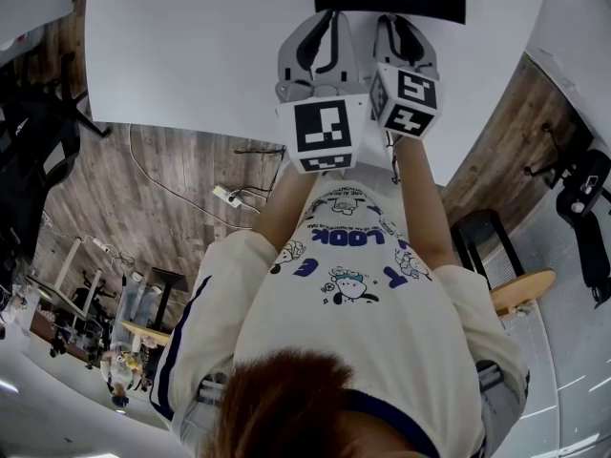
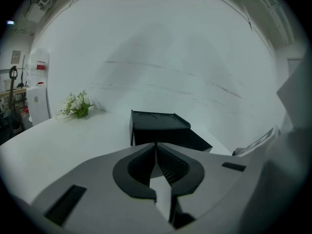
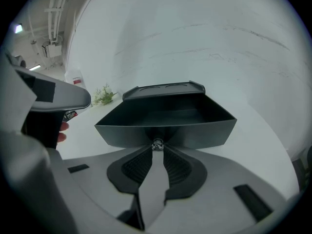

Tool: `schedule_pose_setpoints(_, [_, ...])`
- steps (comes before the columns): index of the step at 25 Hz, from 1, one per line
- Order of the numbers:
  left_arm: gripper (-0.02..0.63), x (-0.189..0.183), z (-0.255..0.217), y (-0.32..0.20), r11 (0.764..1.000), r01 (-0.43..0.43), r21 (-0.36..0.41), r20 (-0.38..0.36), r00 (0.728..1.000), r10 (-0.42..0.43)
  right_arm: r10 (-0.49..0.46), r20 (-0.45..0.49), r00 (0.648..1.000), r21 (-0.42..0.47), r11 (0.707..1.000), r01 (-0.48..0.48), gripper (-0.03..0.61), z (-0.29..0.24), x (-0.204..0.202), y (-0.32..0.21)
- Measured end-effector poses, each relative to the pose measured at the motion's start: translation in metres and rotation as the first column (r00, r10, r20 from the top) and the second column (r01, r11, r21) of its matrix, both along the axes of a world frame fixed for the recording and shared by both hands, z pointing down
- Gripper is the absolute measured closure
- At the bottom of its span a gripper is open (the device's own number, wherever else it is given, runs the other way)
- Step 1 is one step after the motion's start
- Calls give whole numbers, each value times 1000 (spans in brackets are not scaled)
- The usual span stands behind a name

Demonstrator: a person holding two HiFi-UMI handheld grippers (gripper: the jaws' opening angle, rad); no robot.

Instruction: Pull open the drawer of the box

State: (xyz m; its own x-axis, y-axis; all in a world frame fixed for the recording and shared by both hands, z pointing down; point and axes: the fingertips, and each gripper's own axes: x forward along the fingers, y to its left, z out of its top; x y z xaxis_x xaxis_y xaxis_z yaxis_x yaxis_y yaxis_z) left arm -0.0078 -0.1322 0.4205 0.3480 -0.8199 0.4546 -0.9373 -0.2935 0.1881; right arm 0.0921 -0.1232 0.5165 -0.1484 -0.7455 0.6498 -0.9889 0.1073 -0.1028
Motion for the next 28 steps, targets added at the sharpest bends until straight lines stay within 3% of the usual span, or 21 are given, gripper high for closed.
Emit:
schedule_pose_setpoints(21, [590, 0, -3, 17, 1000, 27, 7, 13, 1000, -27, 2, -6, 1000, 26, 1000, -2, 488, 4, 5, -4])
schedule_pose_setpoints(28, [590, -2, -14, 17, 999, 36, 32, 4, 999, -36, 8, 19, 1000, 35, 999, -9, 434, -9, 4, 1])
